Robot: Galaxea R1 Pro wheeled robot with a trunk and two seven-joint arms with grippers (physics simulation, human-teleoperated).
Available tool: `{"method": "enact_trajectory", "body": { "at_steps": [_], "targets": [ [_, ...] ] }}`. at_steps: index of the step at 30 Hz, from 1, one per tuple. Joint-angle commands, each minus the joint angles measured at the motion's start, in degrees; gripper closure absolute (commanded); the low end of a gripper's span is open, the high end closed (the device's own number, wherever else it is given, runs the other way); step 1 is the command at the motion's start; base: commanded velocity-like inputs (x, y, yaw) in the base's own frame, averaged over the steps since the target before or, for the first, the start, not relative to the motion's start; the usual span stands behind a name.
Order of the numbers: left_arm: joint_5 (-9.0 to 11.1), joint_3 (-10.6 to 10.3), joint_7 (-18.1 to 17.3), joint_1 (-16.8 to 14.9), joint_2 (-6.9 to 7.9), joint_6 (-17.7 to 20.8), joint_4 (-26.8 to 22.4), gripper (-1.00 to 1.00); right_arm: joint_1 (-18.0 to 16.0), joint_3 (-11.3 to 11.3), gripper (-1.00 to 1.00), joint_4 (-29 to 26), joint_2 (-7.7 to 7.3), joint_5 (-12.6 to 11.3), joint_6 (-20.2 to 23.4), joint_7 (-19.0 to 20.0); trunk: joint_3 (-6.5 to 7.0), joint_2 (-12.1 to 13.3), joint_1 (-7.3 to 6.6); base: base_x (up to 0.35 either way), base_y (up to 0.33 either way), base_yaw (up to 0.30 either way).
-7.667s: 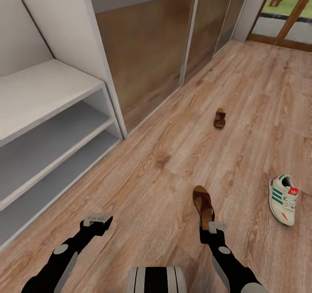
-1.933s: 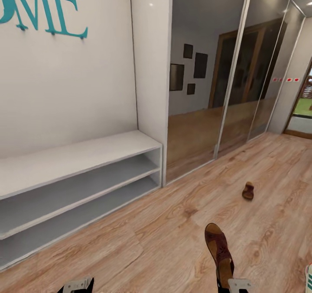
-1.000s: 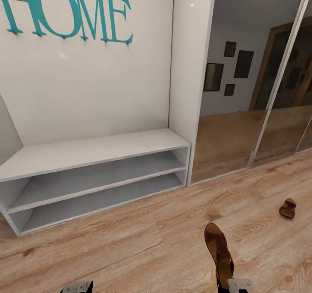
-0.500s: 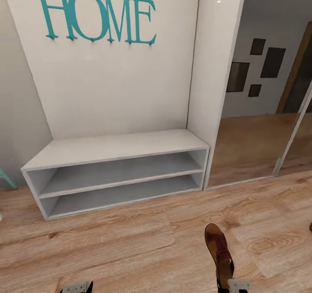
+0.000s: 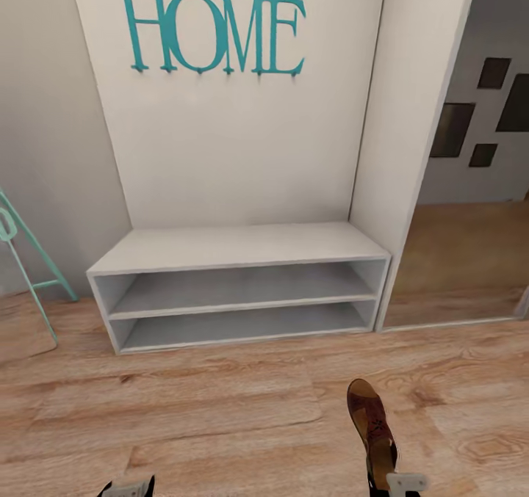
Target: Pick up the two gym shoes and the two sandals from the corridor floor and place them onto the hallstand (shoe rack) in the corridor, making sure they are on the rack and not on the floor. Arrange them so the two gym shoes are next to each other and the two sandals are next to each other.
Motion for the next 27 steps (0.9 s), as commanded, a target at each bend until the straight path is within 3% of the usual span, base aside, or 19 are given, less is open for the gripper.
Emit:
{"method": "enact_trajectory", "body": {
  "at_steps": [1,27],
  "targets": [
    [0.5,0.0,-0.3,-0.1,0.05,-0.6,0.3,-1.00,0.0,0.1,1.00,0.0,-0.02,0.2,-0.1,-0.3,-0.05,0.0,-0.01,0.000,0.000,0.279],
    [0.4,0.1,-0.3,-0.1,-0.09,-0.4,0.6,-1.00,0.0,0.2,1.00,0.1,-0.01,0.2,-0.1,-0.3,-0.05,0.0,-0.01,0.000,0.000,0.279]
  ]
}}
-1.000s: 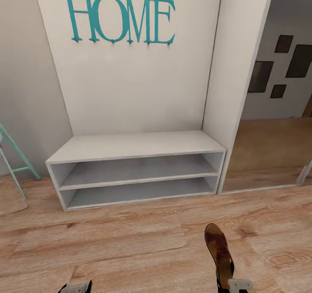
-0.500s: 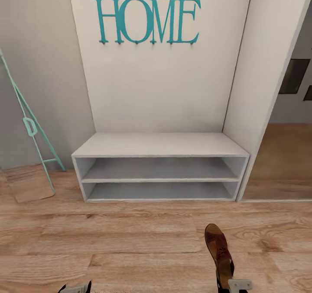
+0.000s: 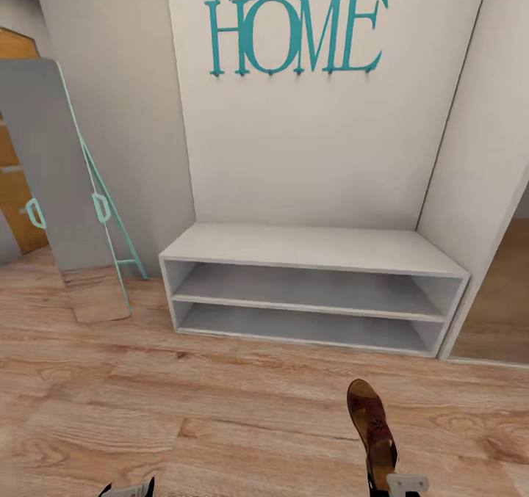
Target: Pick up the two gym shoes and the two sandals from the corridor floor and place them onto the hallstand (shoe rack) in the corridor, making sure they are on the rack and not on the floor. Arrange them so the two gym shoes are next to each other and the two sandals are next to each other.
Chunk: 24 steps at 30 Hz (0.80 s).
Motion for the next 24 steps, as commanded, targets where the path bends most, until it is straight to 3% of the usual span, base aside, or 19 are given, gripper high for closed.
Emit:
{"method": "enact_trajectory", "body": {
  "at_steps": [1,7,24],
  "targets": [
    [0.5,0.0,-0.3,0.0,-0.03,-0.2,0.0,-1.00,0.0,0.1,1.00,0.0,-0.02,0.2,-0.1,-0.3,-0.05,0.0,-0.01,0.000,0.000,0.279],
    [0.6,0.0,-0.3,0.0,0.01,-0.2,0.0,-1.00,0.0,0.1,1.00,0.0,-0.02,0.2,-0.1,-0.3,-0.05,0.0,-0.01,0.000,0.090,0.279],
    [0.7,-0.1,-0.3,0.0,0.02,-0.4,0.0,-1.00,0.0,0.2,1.00,0.0,-0.02,0.2,-0.1,-0.3,-0.07,0.0,-0.01,0.041,0.293,0.279]
  ]
}}
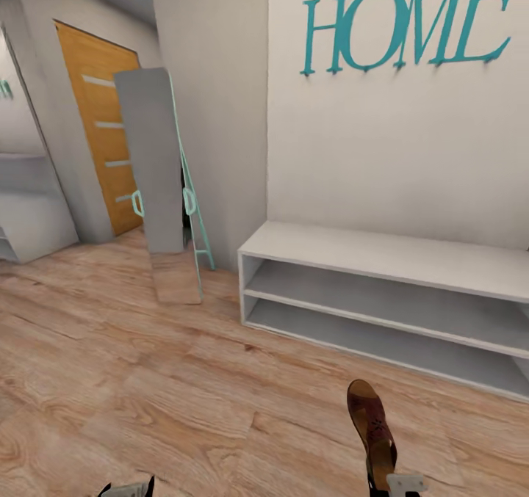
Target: Pick up the two gym shoes and the two sandals from the corridor floor and place them onto the hallstand (shoe rack) in the corridor, making sure they are on the rack and not on the floor. Arrange them so the two gym shoes are next to each other and the two sandals are next to each other.
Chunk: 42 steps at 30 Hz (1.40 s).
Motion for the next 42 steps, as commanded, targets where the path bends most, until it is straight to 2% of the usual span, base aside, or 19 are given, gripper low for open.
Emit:
{"method": "enact_trajectory", "body": {
  "at_steps": [1,24,42],
  "targets": [
    [0.6,0.0,-0.3,0.0,0.00,-0.2,0.1,-1.00,0.0,0.1,1.00,0.0,-0.03,0.2,-0.1,-0.4,-0.07,0.0,0.00,0.067,0.228,0.279],
    [0.5,-0.2,-0.4,0.0,-0.11,-0.2,0.1,-1.00,0.0,0.2,1.00,0.0,0.06,0.2,-0.1,-0.4,-1.04,0.0,0.00,0.005,0.019,0.264],
    [0.5,-0.1,-0.4,0.0,-0.09,-0.3,0.0,-1.00,0.0,0.2,1.00,0.0,0.06,0.3,-0.1,-0.4,1.27,7.2,-3.96,0.000,0.000,0.251]
  ]
}}
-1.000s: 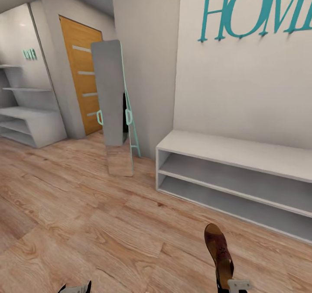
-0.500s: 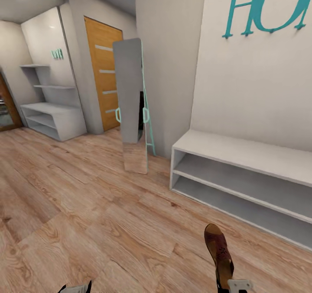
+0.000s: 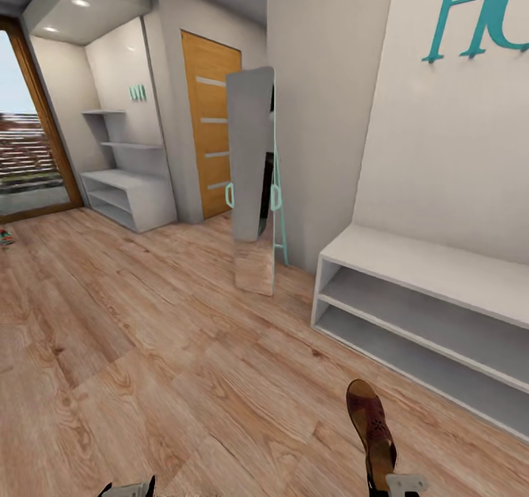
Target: Pick up the two gym shoes and the two sandals from the corridor floor and place them onto the hallstand (shoe rack) in the corridor, making sure they are on the rack and not on the floor. Arrange them so the two gym shoes are next to each other and the two sandals are next to each other.
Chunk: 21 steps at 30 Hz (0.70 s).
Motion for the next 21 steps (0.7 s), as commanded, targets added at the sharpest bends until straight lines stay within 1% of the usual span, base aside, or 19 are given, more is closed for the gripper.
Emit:
{"method": "enact_trajectory", "body": {
  "at_steps": [1,17,21],
  "targets": [
    [0.5,0.0,-0.3,0.0,0.00,-0.1,0.1,-1.00,0.0,0.1,1.00,0.0,-0.02,0.2,-0.1,-0.3,0.08,0.4,-0.24,0.000,0.000,0.251],
    [0.4,0.1,-0.3,0.0,-0.02,0.0,0.1,-1.00,0.0,0.1,1.00,0.0,-0.02,0.2,-0.1,-0.3,-0.75,0.4,-0.24,0.001,0.000,0.251],
    [0.4,0.1,-0.3,0.0,-0.04,0.0,0.1,-1.00,0.0,0.1,1.00,0.0,-0.02,0.2,-0.1,-0.3,-0.95,0.4,-0.24,0.113,0.000,0.251]
  ]
}}
